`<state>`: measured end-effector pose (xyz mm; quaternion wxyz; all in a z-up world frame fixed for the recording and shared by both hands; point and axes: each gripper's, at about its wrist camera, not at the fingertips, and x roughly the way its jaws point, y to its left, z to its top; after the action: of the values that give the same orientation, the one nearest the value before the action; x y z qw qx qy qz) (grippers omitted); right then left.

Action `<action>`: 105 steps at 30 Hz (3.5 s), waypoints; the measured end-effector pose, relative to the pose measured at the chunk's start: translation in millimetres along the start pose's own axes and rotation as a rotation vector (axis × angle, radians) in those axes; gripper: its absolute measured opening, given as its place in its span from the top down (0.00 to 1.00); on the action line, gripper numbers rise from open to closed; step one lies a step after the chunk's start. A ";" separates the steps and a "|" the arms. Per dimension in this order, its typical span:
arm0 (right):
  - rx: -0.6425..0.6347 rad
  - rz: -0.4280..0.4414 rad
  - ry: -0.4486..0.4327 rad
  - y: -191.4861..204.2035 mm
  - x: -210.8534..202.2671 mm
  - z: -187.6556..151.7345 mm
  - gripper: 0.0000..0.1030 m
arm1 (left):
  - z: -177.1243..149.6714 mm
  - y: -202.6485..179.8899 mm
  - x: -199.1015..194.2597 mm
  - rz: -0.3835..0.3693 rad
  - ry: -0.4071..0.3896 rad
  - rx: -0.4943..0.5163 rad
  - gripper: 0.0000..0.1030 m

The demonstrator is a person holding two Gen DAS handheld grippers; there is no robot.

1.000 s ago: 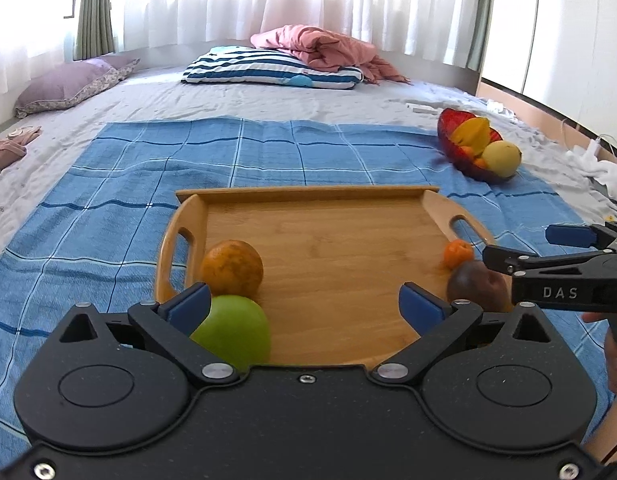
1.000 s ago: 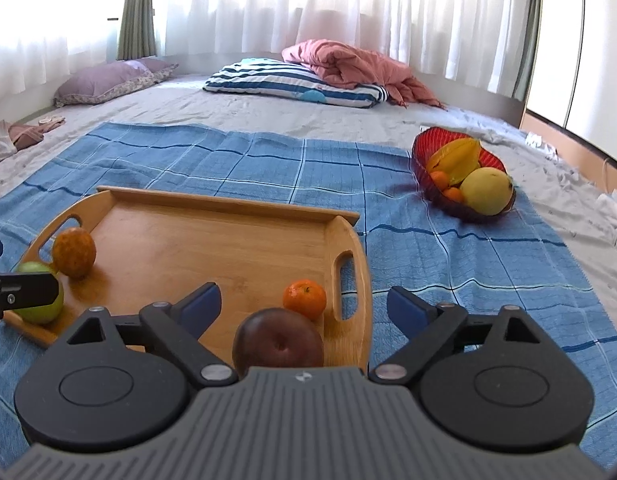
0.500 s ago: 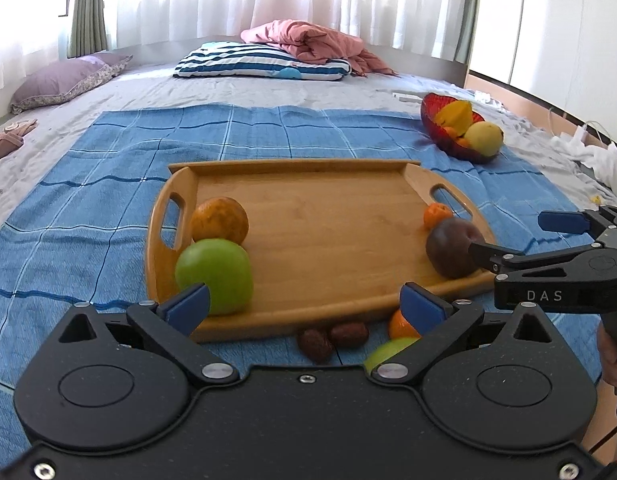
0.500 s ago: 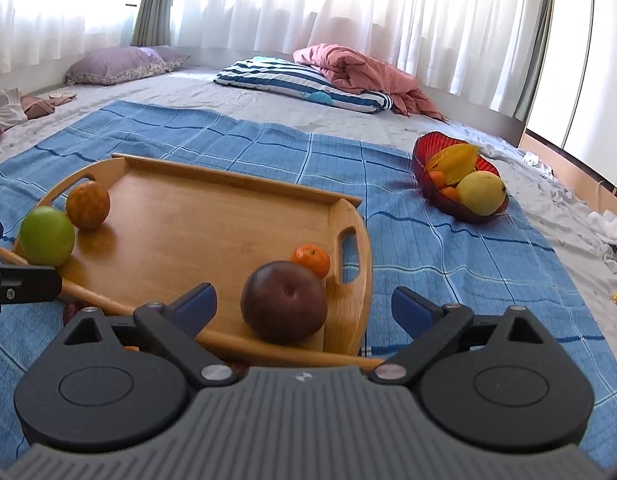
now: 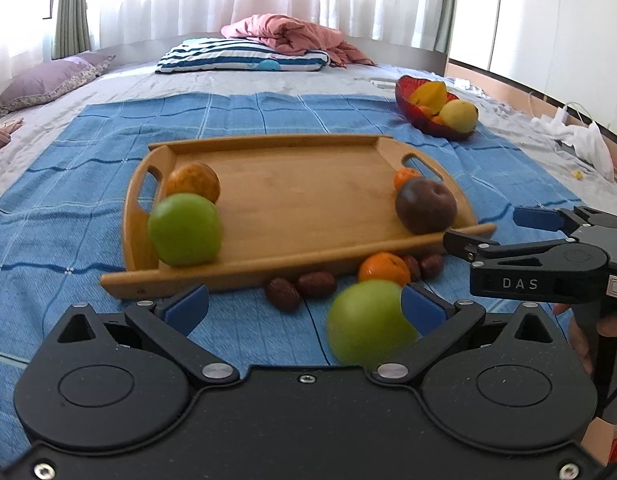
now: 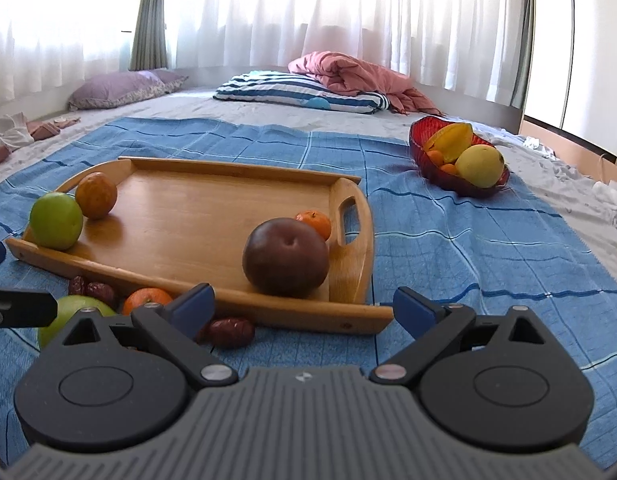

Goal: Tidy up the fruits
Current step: 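Withdraw both open tools from the tray, then grasp the second green apple in front of the tray with the left tool, then lift the held green apple toward the tray with the left tool, then grasp a mandarin in front of the tray with the right tool while the left tool holds the apple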

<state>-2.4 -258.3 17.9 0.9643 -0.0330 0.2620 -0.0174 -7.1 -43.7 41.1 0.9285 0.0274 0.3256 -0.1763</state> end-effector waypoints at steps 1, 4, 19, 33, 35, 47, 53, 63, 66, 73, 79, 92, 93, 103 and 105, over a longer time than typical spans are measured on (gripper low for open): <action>-0.004 0.007 -0.006 -0.1 0.0 -2.7 0.02 | -1.6 -1.2 0.2 -0.004 0.003 0.001 0.00; -0.021 0.016 -0.019 1.6 0.9 -8.7 0.02 | -6.5 -7.1 0.3 -0.016 0.008 0.005 0.00; -0.002 0.036 0.003 5.2 17.9 -30.9 0.03 | -15.7 -26.2 15.1 -0.044 0.056 0.007 0.24; 0.034 0.061 0.024 1.9 27.3 -38.7 0.03 | -19.3 -30.3 27.9 -0.075 0.093 -0.034 0.47; 0.037 0.063 0.023 1.5 27.4 -39.0 0.03 | -18.7 -31.0 28.3 -0.072 0.094 -0.039 0.47; 0.039 0.069 0.021 1.1 28.3 -39.8 0.03 | -18.3 -30.9 25.6 -0.064 0.093 -0.057 0.47; 0.039 0.070 0.021 1.0 28.3 -39.6 0.03 | -19.8 -25.7 20.5 -0.048 0.089 -0.059 0.47; 0.034 0.064 0.016 2.5 25.2 -38.5 0.07 | -26.2 -2.9 9.2 0.013 0.072 -0.105 0.47; 0.023 0.077 0.004 7.2 18.1 -38.4 0.08 | -26.6 3.5 4.4 0.034 0.055 -0.115 0.46; 0.023 0.173 -0.034 25.8 1.9 -41.1 0.11 | -21.0 7.5 -6.0 0.081 -0.006 -0.079 0.45; -0.043 0.223 -0.069 49.1 -2.6 -38.6 0.15 | -24.5 8.6 -4.3 0.055 0.007 -0.098 0.46; -0.108 0.208 -0.086 70.7 4.9 -31.0 0.39 | -28.7 15.7 -4.6 0.023 0.001 -0.125 0.46; -0.107 0.208 -0.085 70.9 5.8 -30.3 0.39 | -28.7 16.3 -3.7 0.019 0.002 -0.129 0.46; -0.174 0.193 -0.104 80.3 5.4 -30.9 0.57 | -27.3 17.1 -9.8 0.033 0.018 -0.132 0.47; -0.187 0.198 -0.106 82.2 1.6 -31.9 0.57 | -28.2 17.1 -11.9 0.053 0.013 -0.121 0.47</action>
<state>-15.8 -178.1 -16.4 0.9666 -0.0974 0.2130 0.1042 -26.6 -19.3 25.2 0.9307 -0.0192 0.3408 -0.1315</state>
